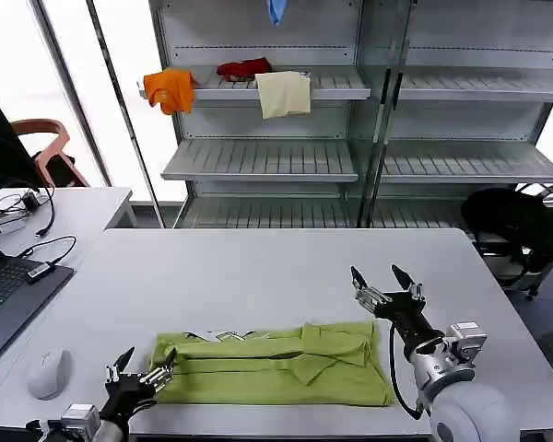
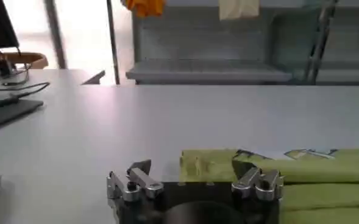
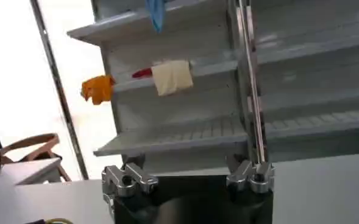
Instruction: Fold and organize the clothes.
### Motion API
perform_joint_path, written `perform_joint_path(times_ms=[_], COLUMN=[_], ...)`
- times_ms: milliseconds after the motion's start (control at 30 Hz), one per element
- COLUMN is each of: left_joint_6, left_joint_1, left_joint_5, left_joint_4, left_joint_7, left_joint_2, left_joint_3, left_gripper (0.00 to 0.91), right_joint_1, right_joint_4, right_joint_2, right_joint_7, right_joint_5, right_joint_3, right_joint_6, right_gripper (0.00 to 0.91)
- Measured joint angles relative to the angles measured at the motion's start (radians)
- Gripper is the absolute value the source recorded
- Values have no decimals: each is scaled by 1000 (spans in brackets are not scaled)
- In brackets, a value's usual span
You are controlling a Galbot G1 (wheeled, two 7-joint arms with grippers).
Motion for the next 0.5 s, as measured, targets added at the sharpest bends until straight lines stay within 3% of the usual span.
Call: perform_joint_path(times_ms=[33, 67, 100, 133, 500], left_joint_6=[-4, -10, -14, -17, -34], left_joint_1=[0, 1, 0, -1, -12], left_joint_5=[0, 0, 0, 1, 24], left_joint_4=[4, 7, 8, 9, 36], left_joint_7=[-3, -7, -9, -11, -12], left_joint_2=[-5, -11, -17, -22, -61], left_joint_3=[3, 6, 9, 13, 38], left_gripper=[433, 202, 60, 20, 10], right_joint_1=[5, 9, 14, 18, 42], right_joint_4=[1, 1, 1, 1, 6], right_joint_2=[0, 0, 0, 0, 1], right_joint_7=[0, 0, 1, 2, 12], right_joint_5=[2, 4, 5, 6, 5], right_joint_3=[0, -1, -1, -2, 3], right_joint_6=[0, 0, 0, -1, -8], right_gripper=[907, 907, 907, 907, 907])
